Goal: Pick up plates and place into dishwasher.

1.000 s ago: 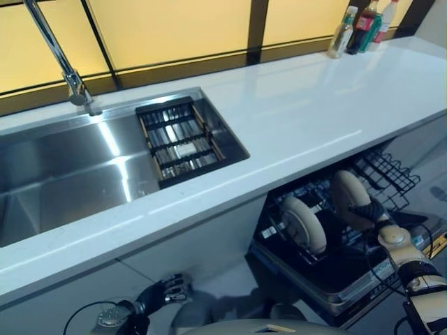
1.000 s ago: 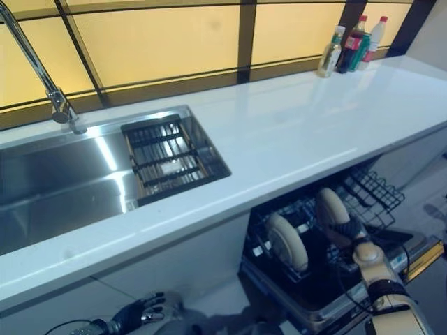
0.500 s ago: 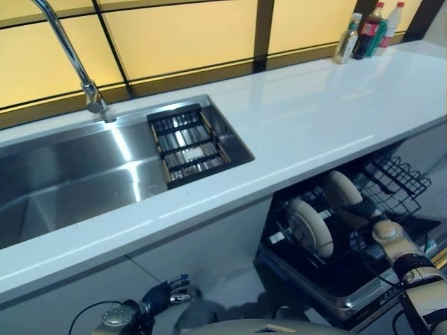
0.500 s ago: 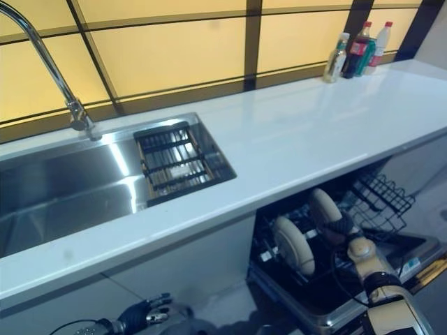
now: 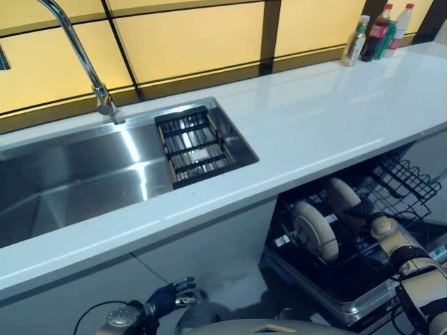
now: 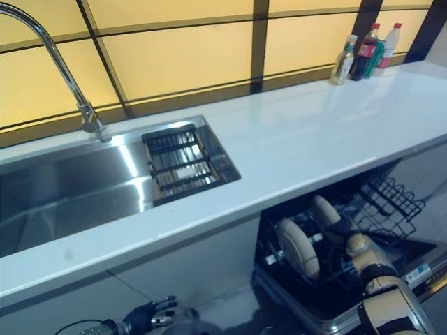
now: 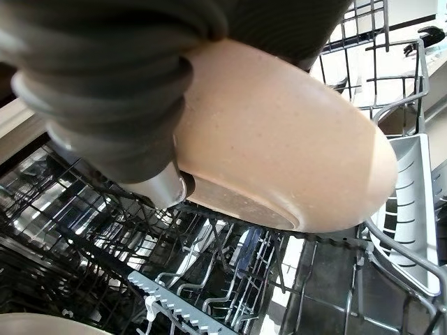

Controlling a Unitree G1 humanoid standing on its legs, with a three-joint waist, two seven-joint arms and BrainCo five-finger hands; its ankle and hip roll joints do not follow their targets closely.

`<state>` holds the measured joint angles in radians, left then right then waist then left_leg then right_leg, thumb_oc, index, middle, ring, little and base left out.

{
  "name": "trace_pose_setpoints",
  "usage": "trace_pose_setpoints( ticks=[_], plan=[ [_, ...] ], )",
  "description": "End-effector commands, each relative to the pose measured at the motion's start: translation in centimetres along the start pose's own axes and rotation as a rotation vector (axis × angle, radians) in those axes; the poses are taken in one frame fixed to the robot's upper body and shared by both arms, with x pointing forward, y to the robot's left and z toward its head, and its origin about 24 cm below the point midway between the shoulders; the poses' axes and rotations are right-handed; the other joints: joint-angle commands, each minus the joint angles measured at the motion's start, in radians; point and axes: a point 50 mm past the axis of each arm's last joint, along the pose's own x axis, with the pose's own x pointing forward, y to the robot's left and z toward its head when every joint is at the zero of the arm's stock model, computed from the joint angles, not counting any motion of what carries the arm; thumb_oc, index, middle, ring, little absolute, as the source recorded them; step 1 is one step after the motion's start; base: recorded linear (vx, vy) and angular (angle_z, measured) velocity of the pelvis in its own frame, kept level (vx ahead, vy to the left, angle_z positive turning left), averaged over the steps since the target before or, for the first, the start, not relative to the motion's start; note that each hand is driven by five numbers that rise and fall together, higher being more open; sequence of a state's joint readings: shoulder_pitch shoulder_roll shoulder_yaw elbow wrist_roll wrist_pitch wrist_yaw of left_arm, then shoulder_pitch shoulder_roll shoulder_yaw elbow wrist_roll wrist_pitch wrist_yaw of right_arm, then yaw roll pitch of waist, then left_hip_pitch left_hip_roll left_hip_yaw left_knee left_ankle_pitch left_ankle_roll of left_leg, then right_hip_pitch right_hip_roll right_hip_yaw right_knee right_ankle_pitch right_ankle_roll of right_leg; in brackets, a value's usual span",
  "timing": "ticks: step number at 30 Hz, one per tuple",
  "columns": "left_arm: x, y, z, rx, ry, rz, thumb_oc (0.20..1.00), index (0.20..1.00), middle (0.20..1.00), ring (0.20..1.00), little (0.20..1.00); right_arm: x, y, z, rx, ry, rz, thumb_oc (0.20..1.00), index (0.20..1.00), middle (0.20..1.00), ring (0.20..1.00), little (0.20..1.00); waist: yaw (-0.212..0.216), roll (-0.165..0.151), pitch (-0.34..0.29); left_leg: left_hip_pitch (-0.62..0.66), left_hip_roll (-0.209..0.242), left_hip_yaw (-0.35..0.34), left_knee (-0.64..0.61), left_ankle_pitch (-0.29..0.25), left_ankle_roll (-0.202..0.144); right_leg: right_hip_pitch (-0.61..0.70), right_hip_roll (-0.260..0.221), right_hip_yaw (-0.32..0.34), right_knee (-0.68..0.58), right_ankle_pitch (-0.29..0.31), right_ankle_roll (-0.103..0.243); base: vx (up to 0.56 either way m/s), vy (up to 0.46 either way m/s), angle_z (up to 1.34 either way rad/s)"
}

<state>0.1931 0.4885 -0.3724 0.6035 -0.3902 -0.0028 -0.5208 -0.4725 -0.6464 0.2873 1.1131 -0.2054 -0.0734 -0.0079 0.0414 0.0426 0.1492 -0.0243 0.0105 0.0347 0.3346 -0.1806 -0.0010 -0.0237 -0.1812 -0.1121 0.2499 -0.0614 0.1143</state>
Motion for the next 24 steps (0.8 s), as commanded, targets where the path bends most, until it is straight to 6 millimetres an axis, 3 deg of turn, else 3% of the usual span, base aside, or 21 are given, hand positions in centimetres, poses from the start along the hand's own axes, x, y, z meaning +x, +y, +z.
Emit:
trace_pose_setpoints(
  ticks=[1, 2, 3, 4, 21, 24],
  plan=[
    [-0.1, -0.8, 1.0, -0.015, -0.078, -0.034, 1.000, 1.000, 1.000, 1.000, 1.000, 0.6, -3.4, 1.9, -0.043, -0.035, -0.084, 0.200, 0.200, 0.200, 0.200, 0.200, 0.011, 0.010, -0.010, 0.004, 0.029, 0.061, -0.004, -0.018, 0.047, -0.086, -0.009, -0.012, -0.012, 0.099, 0.037, -0.01, 0.042, -0.08],
    [-0.2, -0.8, 1.1, -0.016, -0.085, -0.036, 1.000, 1.000, 1.000, 1.000, 1.000, 0.6, -3.5, 1.8, -0.030, -0.031, -0.097, 0.200, 0.200, 0.200, 0.200, 0.200, 0.011, 0.009, -0.009, 0.000, 0.028, 0.062, -0.002, -0.017, 0.047, -0.086, -0.009, -0.011, -0.014, 0.099, 0.036, -0.02, 0.029, -0.09],
    [-0.2, -0.7, 1.2, -0.014, -0.087, -0.038, 1.000, 1.000, 1.000, 1.000, 1.000, 0.5, -3.5, 1.8, -0.021, -0.030, -0.108, 0.762, 0.762, 0.762, 0.762, 0.762, 0.011, 0.009, -0.008, -0.002, 0.029, 0.062, -0.001, -0.016, 0.047, -0.087, -0.009, -0.010, -0.015, 0.100, 0.036, -0.02, 0.009, -0.08],
    [-0.1, -0.7, 1.4, -0.010, -0.092, -0.041, 1.000, 1.000, 1.000, 1.000, 1.000, 0.5, -3.7, 1.7, -0.015, -0.026, -0.125, 1.000, 1.000, 1.000, 1.000, 1.000, 0.011, 0.008, -0.005, -0.008, 0.030, 0.063, 0.004, -0.016, 0.048, -0.087, -0.009, -0.009, -0.017, 0.101, 0.035, -0.02, 0.002, -0.06],
    [-0.1, -1.0, 1.3, -0.019, -0.099, -0.041, 1.000, 1.000, 1.000, 1.000, 1.000, 0.5, -4.2, 2.2, -0.009, -0.052, -0.159, 1.000, 1.000, 1.000, 1.000, 1.000, 0.001, 0.009, -0.013, -0.007, 0.017, 0.065, 0.007, -0.021, 0.052, -0.074, -0.010, 0.012, -0.027, 0.099, 0.031, 0.00, 0.002, 0.00],
    [-0.2, -0.9, 1.1, -0.022, -0.099, -0.044, 1.000, 1.000, 1.000, 1.000, 1.000, 0.4, -4.7, 3.0, 0.069, -0.099, -0.214, 1.000, 1.000, 1.000, 1.000, 1.000, -0.003, 0.008, -0.016, -0.001, 0.019, 0.068, -0.001, -0.019, 0.051, -0.071, -0.007, 0.015, -0.032, 0.101, 0.030, -0.04, -0.004, -0.02]
  ],
)
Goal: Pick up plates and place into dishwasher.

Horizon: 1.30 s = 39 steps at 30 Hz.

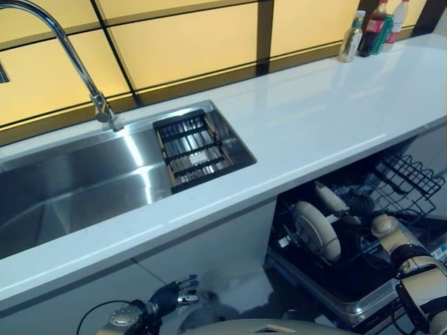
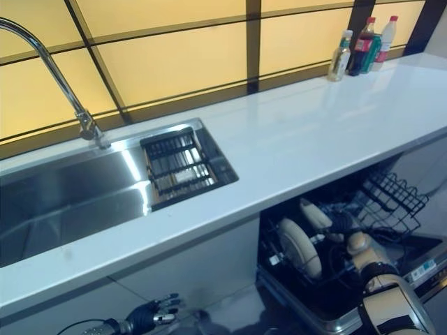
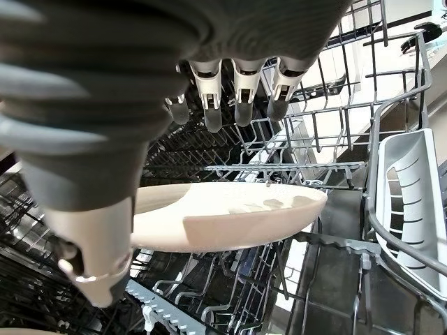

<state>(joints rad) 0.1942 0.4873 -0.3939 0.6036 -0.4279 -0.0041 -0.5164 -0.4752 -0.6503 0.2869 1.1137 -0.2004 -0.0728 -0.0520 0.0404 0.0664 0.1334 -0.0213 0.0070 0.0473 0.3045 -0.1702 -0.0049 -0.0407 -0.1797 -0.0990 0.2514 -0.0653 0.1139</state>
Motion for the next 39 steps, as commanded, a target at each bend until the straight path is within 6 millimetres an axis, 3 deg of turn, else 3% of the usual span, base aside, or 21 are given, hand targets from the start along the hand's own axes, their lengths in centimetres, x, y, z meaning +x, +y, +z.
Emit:
trace_pose_setpoints(
  ticks=[1, 6, 10, 16, 23, 30, 39],
  plan=[
    [-0.3, -0.6, 1.3, 0.006, -0.093, -0.035, 1.000, 1.000, 1.000, 1.000, 1.000, 0.6, -4.5, 3.5, 0.103, -0.123, -0.188, 1.000, 1.000, 1.000, 1.000, 1.000, -0.005, -0.015, -0.001, -0.002, 0.021, 0.056, 0.026, -0.029, 0.055, -0.051, -0.007, 0.004, -0.037, 0.104, 0.029, -0.04, 0.006, -0.03],
    [-0.3, -0.9, 1.2, -0.032, -0.124, -0.022, 1.000, 1.000, 1.000, 1.000, 1.000, -0.8, -5.6, 7.6, 0.349, -0.343, -0.323, 1.000, 1.000, 1.000, 1.000, 1.000, -0.037, -0.016, -0.011, 0.025, 0.015, 0.069, -0.009, -0.027, 0.057, -0.051, 0.002, 0.016, -0.045, 0.104, 0.028, -0.05, 0.010, -0.05],
    [0.0, -1.5, 1.7, -0.076, -0.172, -0.021, 1.000, 1.000, 1.000, 1.000, 1.000, -3.1, -4.3, 8.5, 0.489, -0.504, -0.355, 1.000, 1.000, 1.000, 1.000, 1.000, -0.076, -0.019, -0.016, 0.042, 0.005, 0.078, -0.027, -0.034, 0.067, -0.065, 0.009, 0.036, -0.043, 0.105, 0.027, -0.05, 0.019, -0.13],
    [0.2, -1.7, 1.8, -0.107, -0.218, 0.009, 1.000, 1.000, 1.000, 1.000, 1.000, -5.5, -3.4, 6.2, 0.766, -0.562, -0.402, 1.000, 1.000, 1.000, 1.000, 1.000, -0.122, -0.033, -0.028, 0.055, -0.001, 0.094, -0.054, -0.034, 0.075, -0.079, 0.022, 0.072, -0.052, 0.116, 0.034, -0.05, 0.002, -0.17],
    [0.3, -1.3, 1.3, -0.142, -0.244, 0.050, 1.000, 1.000, 1.000, 1.000, 1.000, -6.1, -1.0, 3.4, 1.126, -0.441, -0.418, 1.000, 1.000, 1.000, 1.000, 1.000, -0.130, -0.059, -0.031, 0.052, -0.015, 0.077, -0.059, -0.036, 0.080, -0.080, 0.034, 0.101, -0.065, 0.130, 0.033, -0.04, -0.017, -0.11],
    [0.1, -0.1, 2.0, -0.134, -0.279, 0.099, 1.000, 1.000, 1.000, 1.000, 1.000, -5.0, 2.6, 1.3, 1.475, -0.291, -0.270, 1.000, 1.000, 1.000, 1.000, 1.000, -0.084, -0.091, -0.009, 0.038, -0.024, 0.031, -0.049, -0.034, 0.080, -0.064, 0.038, 0.089, -0.082, 0.127, 0.026, 0.00, -0.069, 0.03],
    [-0.9, 0.9, 2.7, -0.055, -0.259, 0.075, 1.000, 1.000, 1.000, 1.000, 1.000, -3.9, 4.1, -1.6, 1.679, -0.014, -0.491, 1.000, 1.000, 1.000, 1.000, 1.000, -0.003, -0.107, 0.046, -0.021, 0.001, -0.019, -0.011, -0.013, 0.070, -0.046, 0.059, 0.056, -0.098, 0.131, 0.013, 0.02, -0.140, 0.22]
  ],
)
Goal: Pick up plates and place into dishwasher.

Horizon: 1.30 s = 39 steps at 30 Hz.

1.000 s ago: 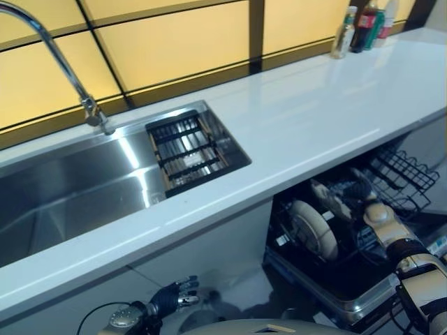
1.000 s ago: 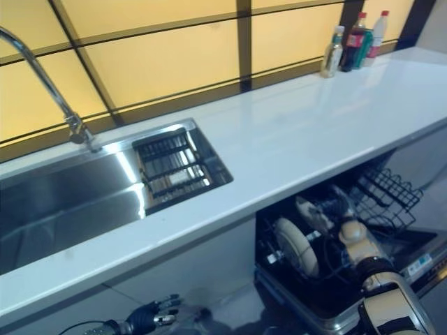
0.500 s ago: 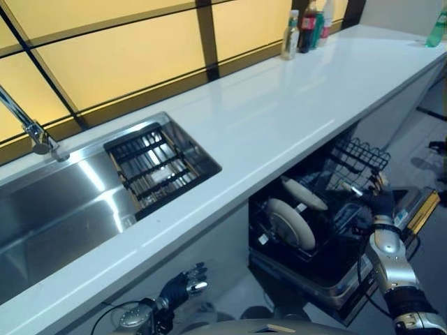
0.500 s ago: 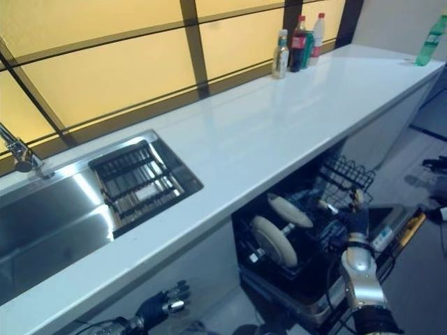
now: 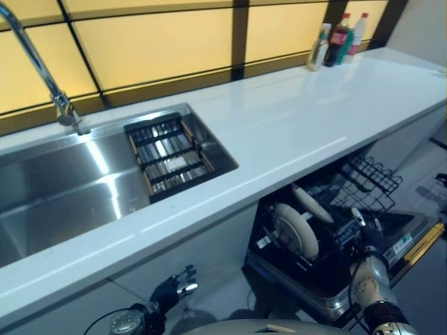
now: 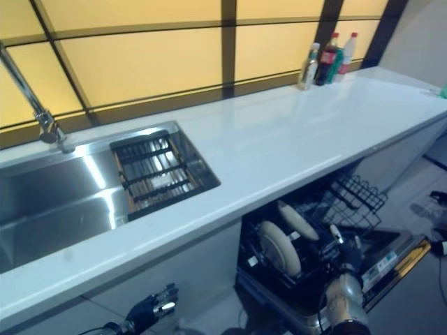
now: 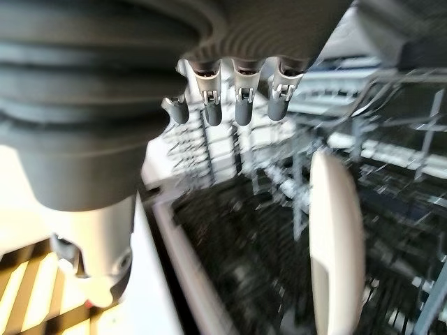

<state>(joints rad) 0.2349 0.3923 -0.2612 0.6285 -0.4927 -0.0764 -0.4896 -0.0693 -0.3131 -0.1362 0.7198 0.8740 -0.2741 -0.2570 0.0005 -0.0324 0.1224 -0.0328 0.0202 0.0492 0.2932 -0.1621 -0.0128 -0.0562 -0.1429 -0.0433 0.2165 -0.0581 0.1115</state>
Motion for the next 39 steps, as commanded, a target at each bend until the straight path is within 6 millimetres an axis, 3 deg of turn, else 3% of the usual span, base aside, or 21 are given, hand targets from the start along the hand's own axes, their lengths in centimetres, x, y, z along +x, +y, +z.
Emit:
trace_pose_setpoints(
  ticks=[1, 10, 13, 17, 23, 32, 39],
  plan=[
    [-0.5, 0.7, 3.1, 0.113, -0.097, -0.031, 1.000, 1.000, 1.000, 1.000, 1.000, 1.4, 2.3, 3.1, 0.187, -0.133, -0.057, 1.000, 1.000, 1.000, 1.000, 1.000, 0.044, -0.006, 0.065, -0.016, -0.007, -0.026, 0.001, -0.015, 0.076, -0.032, 0.028, -0.001, -0.061, 0.123, 0.013, -0.01, -0.111, 0.05],
    [-0.7, 0.6, 2.4, 0.131, -0.055, -0.043, 1.000, 1.000, 1.000, 1.000, 1.000, 1.7, 1.1, 2.3, 0.361, -0.113, -0.164, 1.000, 1.000, 1.000, 1.000, 1.000, 0.063, 0.016, 0.083, -0.047, 0.008, -0.037, 0.038, -0.003, 0.067, -0.034, 0.043, 0.002, -0.045, 0.120, 0.003, 0.03, -0.067, 0.06],
    [-0.8, 0.5, 2.3, 0.124, -0.054, -0.048, 1.000, 1.000, 1.000, 1.000, 1.000, 1.8, 1.6, 3.2, 0.378, -0.153, -0.123, 1.000, 1.000, 1.000, 1.000, 1.000, 0.059, 0.025, 0.084, -0.053, 0.014, -0.034, 0.044, 0.001, 0.061, -0.029, 0.045, 0.008, -0.048, 0.119, 0.001, 0.00, 0.000, 0.00],
    [-1.0, 0.4, 2.1, 0.101, -0.058, -0.038, 1.000, 1.000, 1.000, 1.000, 1.000, 1.5, 2.0, 4.6, 0.344, -0.230, -0.070, 1.000, 1.000, 1.000, 1.000, 1.000, 0.037, 0.033, 0.081, -0.053, 0.021, -0.021, 0.045, 0.005, 0.054, -0.029, 0.046, 0.019, -0.045, 0.115, -0.002, 0.01, 0.027, -0.03],
    [-1.0, -0.2, 1.1, 0.062, -0.038, -0.027, 1.000, 1.000, 1.000, 1.000, 1.000, 1.8, -1.2, 5.0, 0.292, -0.214, -0.127, 1.000, 1.000, 1.000, 1.000, 1.000, 0.001, 0.047, 0.067, -0.049, 0.024, 0.001, 0.058, -0.009, 0.049, -0.040, 0.040, 0.037, -0.029, 0.110, 0.003, 0.05, 0.044, -0.08],
    [-1.3, 0.0, 0.9, 0.120, 0.035, -0.075, 1.000, 1.000, 1.000, 1.000, 1.000, 3.4, -3.9, 4.3, 0.125, -0.036, -0.094, 1.000, 1.000, 1.000, 1.000, 1.000, 0.038, 0.075, 0.082, -0.082, 0.035, -0.006, 0.126, -0.018, 0.043, -0.028, 0.025, 0.019, -0.013, 0.107, 0.002, 0.07, -0.054, -0.02],
    [-1.2, 0.3, 2.4, 0.138, 0.024, -0.092, 1.000, 1.000, 1.000, 1.000, 1.000, 3.9, -2.8, 4.5, 0.119, 0.002, -0.003, 1.000, 1.000, 1.000, 1.000, 1.000, 0.055, 0.101, 0.110, -0.150, 0.048, -0.027, 0.187, -0.009, 0.033, -0.047, 0.033, 0.013, 0.026, 0.093, -0.014, 0.03, -0.045, 0.04]
  ],
)
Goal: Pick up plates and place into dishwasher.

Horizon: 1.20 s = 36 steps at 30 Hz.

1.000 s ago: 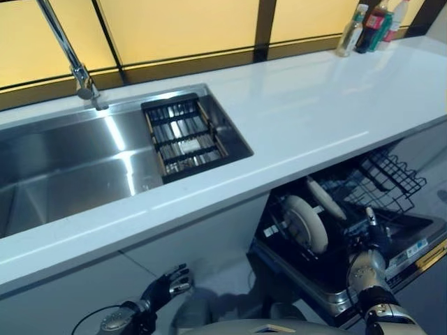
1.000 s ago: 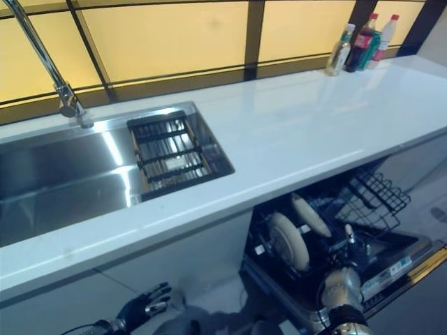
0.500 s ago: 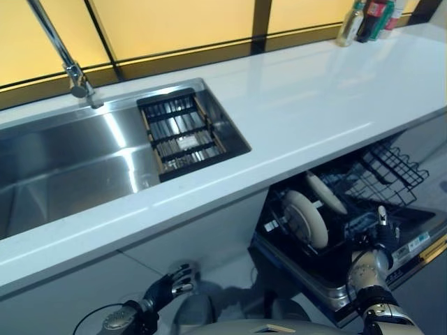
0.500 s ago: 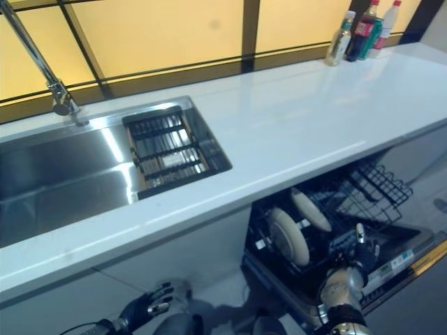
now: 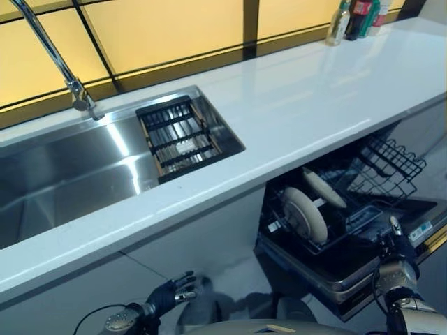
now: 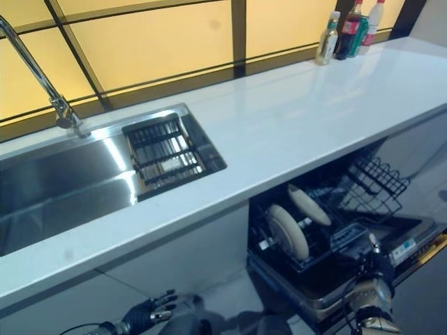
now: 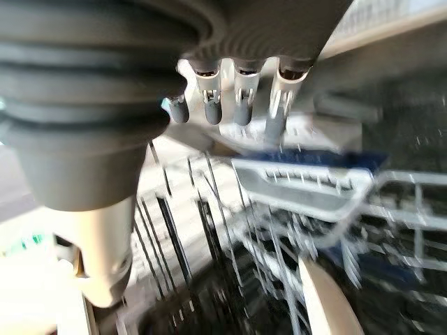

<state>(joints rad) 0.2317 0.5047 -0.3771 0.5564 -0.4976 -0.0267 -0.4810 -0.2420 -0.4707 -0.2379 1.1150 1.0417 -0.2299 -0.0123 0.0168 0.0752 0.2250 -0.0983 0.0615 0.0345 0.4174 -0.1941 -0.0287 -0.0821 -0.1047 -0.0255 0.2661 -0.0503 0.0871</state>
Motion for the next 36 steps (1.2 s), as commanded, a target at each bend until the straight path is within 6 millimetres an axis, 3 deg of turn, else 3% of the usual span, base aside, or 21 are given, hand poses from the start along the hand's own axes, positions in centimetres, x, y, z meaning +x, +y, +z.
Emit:
trace_pose_setpoints(
  ticks=[1, 12, 19, 23, 30, 33, 36],
  plan=[
    [-0.6, 0.1, 2.1, 0.027, -0.078, -0.043, 1.000, 1.000, 1.000, 1.000, 1.000, 0.6, 1.1, 1.2, 0.020, -0.026, 0.060, 1.000, 1.000, 1.000, 1.000, 1.000, 0.039, -0.004, 0.011, -0.093, 0.008, -0.015, 0.071, 0.023, 0.047, -0.025, -0.004, -0.006, -0.019, 0.084, 0.008, 0.02, -0.029, 0.14],
    [-0.2, -0.9, 3.1, 0.057, -0.112, -0.119, 1.000, 1.000, 1.000, 1.000, 1.000, 0.6, 2.1, -0.3, 0.292, 0.022, -0.002, 1.000, 1.000, 1.000, 1.000, 1.000, 0.079, 0.010, 0.035, -0.153, 0.031, -0.072, 0.117, 0.034, 0.024, -0.034, 0.017, -0.028, -0.001, 0.073, -0.008, 0.05, -0.045, 0.06],
    [0.3, -1.8, 3.6, 0.052, -0.143, -0.142, 1.000, 1.000, 1.000, 1.000, 1.000, 1.0, 7.3, 0.4, 0.371, 0.007, 0.093, 1.000, 1.000, 1.000, 1.000, 1.000, 0.097, 0.030, 0.052, -0.158, 0.035, -0.101, 0.091, 0.070, 0.004, -0.027, 0.022, -0.041, 0.000, 0.068, -0.019, 0.04, 0.018, 0.09],
    [0.5, -1.8, 4.1, 0.036, -0.170, -0.135, 1.000, 1.000, 1.000, 1.000, 1.000, 1.1, 8.5, 0.5, 0.527, 0.022, 0.100, 1.000, 1.000, 1.000, 1.000, 1.000, 0.104, 0.039, 0.063, -0.158, 0.038, -0.114, 0.061, 0.095, -0.006, -0.027, 0.021, -0.048, -0.003, 0.063, -0.022, 0.00, 0.058, 0.02],
    [0.6, -2.2, 5.0, 0.048, -0.199, -0.142, 1.000, 1.000, 1.000, 1.000, 1.000, 1.6, 9.7, 2.8, 0.613, -0.026, 0.094, 1.000, 1.000, 1.000, 1.000, 1.000, 0.132, 0.039, 0.079, -0.168, 0.041, -0.139, 0.037, 0.120, -0.019, -0.018, 0.018, -0.079, -0.018, 0.066, -0.025, 0.01, 0.023, 0.20],
    [0.6, -2.3, 5.7, 0.056, -0.211, -0.146, 1.000, 1.000, 1.000, 1.000, 1.000, 1.7, 10.2, 4.3, 0.578, -0.069, 0.105, 1.000, 1.000, 1.000, 1.000, 1.000, 0.143, 0.036, 0.088, -0.175, 0.043, -0.151, 0.024, 0.134, -0.024, -0.018, 0.018, -0.089, -0.028, 0.072, -0.023, -0.02, -0.016, 0.15],
    [0.6, -2.4, 7.1, 0.075, -0.246, -0.149, 1.000, 1.000, 1.000, 1.000, 1.000, 1.6, 12.2, 5.9, 0.488, -0.121, 0.149, 1.000, 1.000, 1.000, 1.000, 1.000, 0.152, 0.032, 0.107, -0.192, 0.040, -0.169, 0.008, 0.151, -0.028, -0.030, 0.020, -0.097, -0.038, 0.078, -0.024, -0.12, -0.015, 0.16]
  ],
)
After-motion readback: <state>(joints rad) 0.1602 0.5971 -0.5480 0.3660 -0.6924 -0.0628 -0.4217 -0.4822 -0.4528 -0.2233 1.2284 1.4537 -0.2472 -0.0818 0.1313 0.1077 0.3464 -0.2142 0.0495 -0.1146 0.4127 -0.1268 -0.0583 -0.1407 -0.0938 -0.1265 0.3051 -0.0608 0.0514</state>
